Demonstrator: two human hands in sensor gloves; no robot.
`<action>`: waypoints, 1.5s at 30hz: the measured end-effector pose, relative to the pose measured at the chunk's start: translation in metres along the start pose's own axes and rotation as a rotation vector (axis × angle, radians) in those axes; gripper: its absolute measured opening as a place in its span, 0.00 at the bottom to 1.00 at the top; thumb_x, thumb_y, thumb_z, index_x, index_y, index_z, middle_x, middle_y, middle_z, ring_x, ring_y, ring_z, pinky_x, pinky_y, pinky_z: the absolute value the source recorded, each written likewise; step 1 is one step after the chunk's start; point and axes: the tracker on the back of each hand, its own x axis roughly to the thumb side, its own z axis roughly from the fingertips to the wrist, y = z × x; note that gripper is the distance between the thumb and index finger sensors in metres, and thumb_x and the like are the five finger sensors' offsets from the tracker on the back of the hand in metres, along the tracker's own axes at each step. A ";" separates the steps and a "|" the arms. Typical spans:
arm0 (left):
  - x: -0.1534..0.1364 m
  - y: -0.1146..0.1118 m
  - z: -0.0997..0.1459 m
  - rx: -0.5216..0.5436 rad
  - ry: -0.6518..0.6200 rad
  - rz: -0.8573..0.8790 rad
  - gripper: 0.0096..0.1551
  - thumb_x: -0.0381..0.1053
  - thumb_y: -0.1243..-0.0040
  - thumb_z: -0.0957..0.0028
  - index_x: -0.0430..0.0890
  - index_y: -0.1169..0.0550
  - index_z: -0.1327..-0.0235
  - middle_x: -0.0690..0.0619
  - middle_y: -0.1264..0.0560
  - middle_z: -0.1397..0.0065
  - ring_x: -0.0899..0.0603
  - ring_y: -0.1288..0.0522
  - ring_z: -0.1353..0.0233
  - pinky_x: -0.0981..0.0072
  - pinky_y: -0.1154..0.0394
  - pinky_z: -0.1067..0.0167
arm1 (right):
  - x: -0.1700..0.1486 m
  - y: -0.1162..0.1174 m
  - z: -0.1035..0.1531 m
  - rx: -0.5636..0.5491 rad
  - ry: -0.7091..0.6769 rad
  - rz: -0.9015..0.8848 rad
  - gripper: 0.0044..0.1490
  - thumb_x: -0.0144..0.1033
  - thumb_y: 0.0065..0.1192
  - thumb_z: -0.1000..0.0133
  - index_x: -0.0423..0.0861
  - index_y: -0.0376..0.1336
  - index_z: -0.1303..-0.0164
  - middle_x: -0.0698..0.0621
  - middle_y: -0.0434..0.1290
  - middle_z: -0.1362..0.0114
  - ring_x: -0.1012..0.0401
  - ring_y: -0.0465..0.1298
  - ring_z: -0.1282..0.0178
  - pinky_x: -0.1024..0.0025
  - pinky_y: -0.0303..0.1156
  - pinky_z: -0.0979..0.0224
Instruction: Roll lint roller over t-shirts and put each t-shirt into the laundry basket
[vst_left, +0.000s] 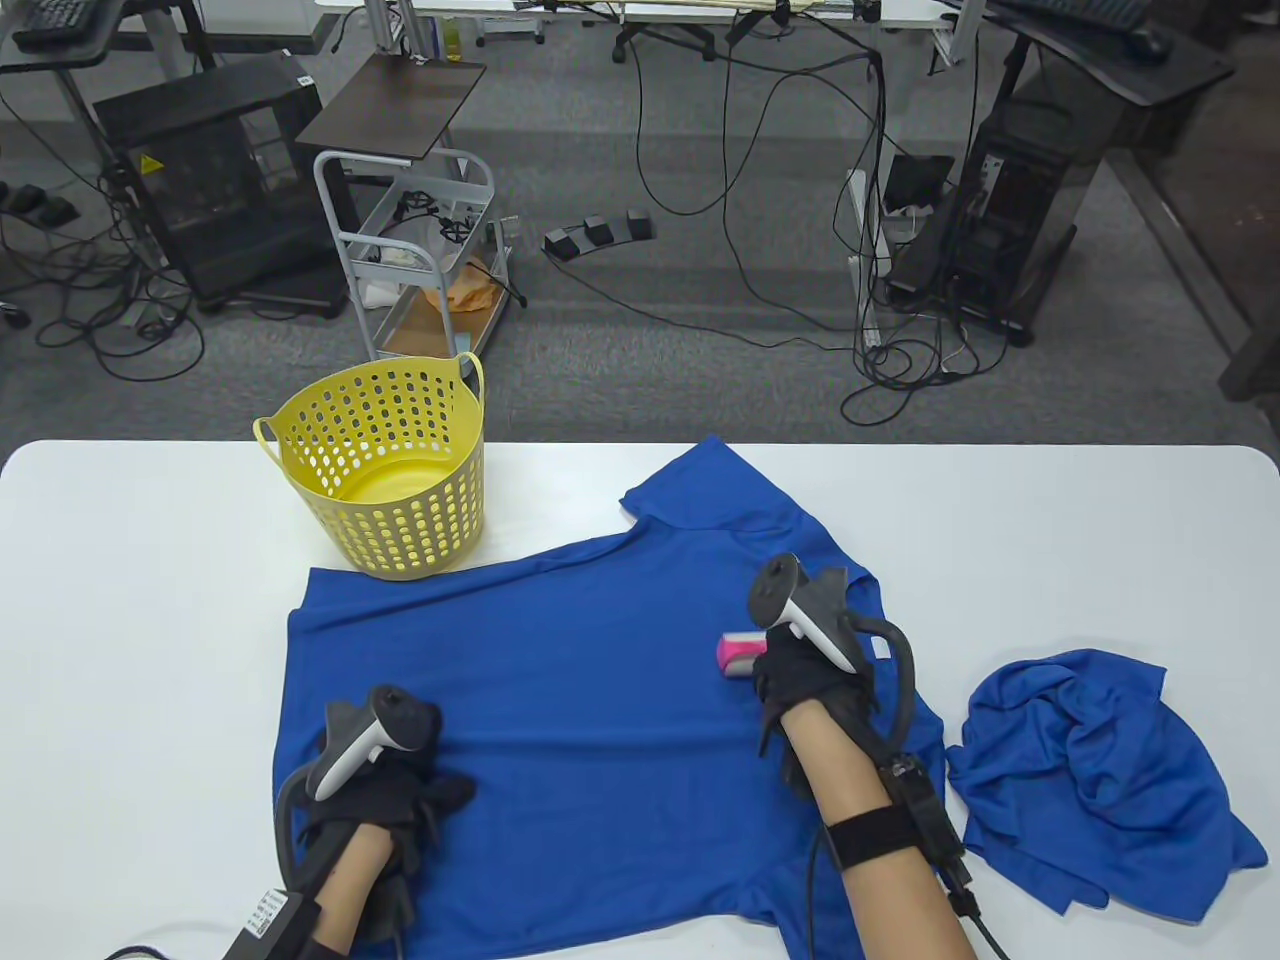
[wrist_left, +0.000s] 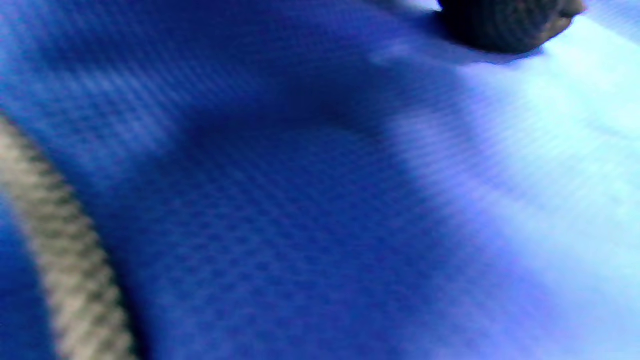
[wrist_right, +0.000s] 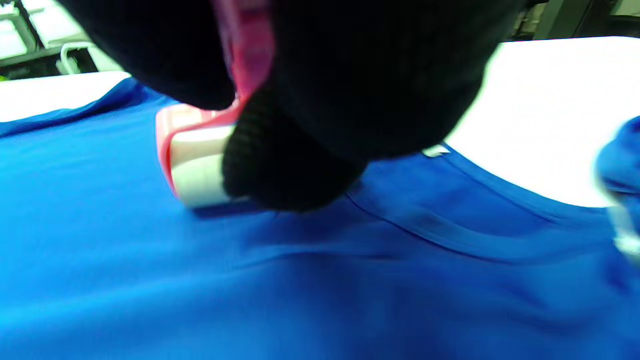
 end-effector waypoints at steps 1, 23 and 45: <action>0.000 0.000 0.000 -0.001 0.000 -0.001 0.52 0.75 0.55 0.52 0.71 0.69 0.28 0.55 0.78 0.21 0.27 0.79 0.22 0.18 0.63 0.34 | -0.005 0.002 0.013 0.051 -0.012 0.030 0.31 0.47 0.62 0.42 0.51 0.60 0.30 0.44 0.84 0.46 0.66 0.87 0.70 0.85 0.86 0.76; -0.002 -0.002 0.000 -0.005 -0.014 0.008 0.52 0.75 0.56 0.51 0.71 0.70 0.29 0.55 0.79 0.21 0.28 0.80 0.23 0.18 0.66 0.34 | 0.009 -0.010 -0.056 0.024 0.109 -0.173 0.31 0.45 0.53 0.39 0.50 0.53 0.26 0.46 0.78 0.41 0.63 0.85 0.65 0.82 0.84 0.69; -0.001 -0.003 0.000 -0.010 -0.020 0.004 0.52 0.75 0.56 0.51 0.71 0.71 0.29 0.55 0.80 0.22 0.28 0.80 0.23 0.18 0.66 0.34 | -0.048 0.002 0.017 0.243 -0.007 -0.097 0.30 0.45 0.62 0.41 0.48 0.62 0.31 0.41 0.85 0.48 0.63 0.87 0.71 0.80 0.86 0.75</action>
